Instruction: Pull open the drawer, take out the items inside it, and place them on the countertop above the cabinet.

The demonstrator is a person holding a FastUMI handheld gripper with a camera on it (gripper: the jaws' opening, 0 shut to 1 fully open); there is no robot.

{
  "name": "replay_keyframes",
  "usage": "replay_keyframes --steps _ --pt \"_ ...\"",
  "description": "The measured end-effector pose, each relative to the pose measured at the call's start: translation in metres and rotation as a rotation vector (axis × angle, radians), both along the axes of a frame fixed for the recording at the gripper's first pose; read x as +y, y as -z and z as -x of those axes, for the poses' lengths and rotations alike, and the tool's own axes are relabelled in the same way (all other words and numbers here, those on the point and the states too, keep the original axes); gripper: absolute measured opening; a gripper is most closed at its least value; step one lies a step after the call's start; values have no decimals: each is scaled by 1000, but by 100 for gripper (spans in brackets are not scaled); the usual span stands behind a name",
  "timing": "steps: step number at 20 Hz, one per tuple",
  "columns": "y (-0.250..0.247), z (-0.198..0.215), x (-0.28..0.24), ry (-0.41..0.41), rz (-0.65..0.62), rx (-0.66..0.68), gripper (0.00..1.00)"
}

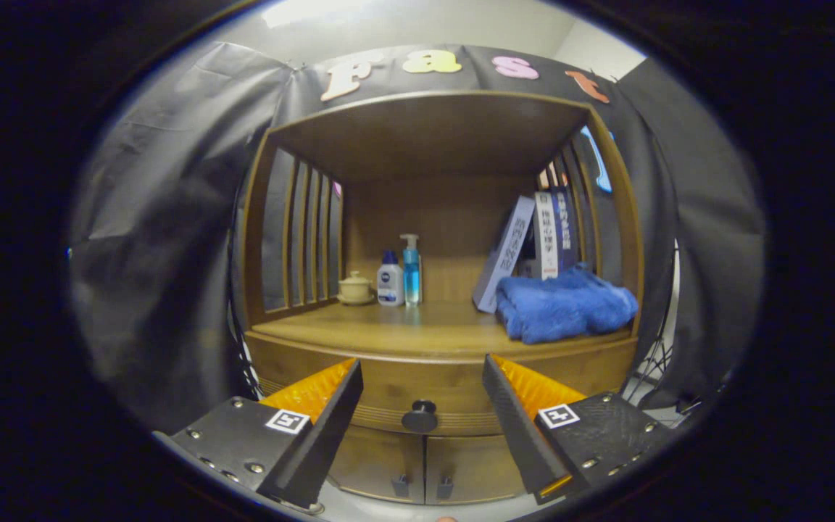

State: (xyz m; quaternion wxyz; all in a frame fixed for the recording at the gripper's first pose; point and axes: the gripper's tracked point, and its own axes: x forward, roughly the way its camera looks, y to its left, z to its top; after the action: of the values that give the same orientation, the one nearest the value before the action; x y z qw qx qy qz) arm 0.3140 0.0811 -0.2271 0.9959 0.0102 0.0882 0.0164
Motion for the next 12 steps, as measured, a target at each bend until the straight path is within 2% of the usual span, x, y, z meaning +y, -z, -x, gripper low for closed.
replay_keyframes --steps 9,12 --pt "84 -39 5 42 11 120 99" --pt "100 -48 5 65 19 146 83"
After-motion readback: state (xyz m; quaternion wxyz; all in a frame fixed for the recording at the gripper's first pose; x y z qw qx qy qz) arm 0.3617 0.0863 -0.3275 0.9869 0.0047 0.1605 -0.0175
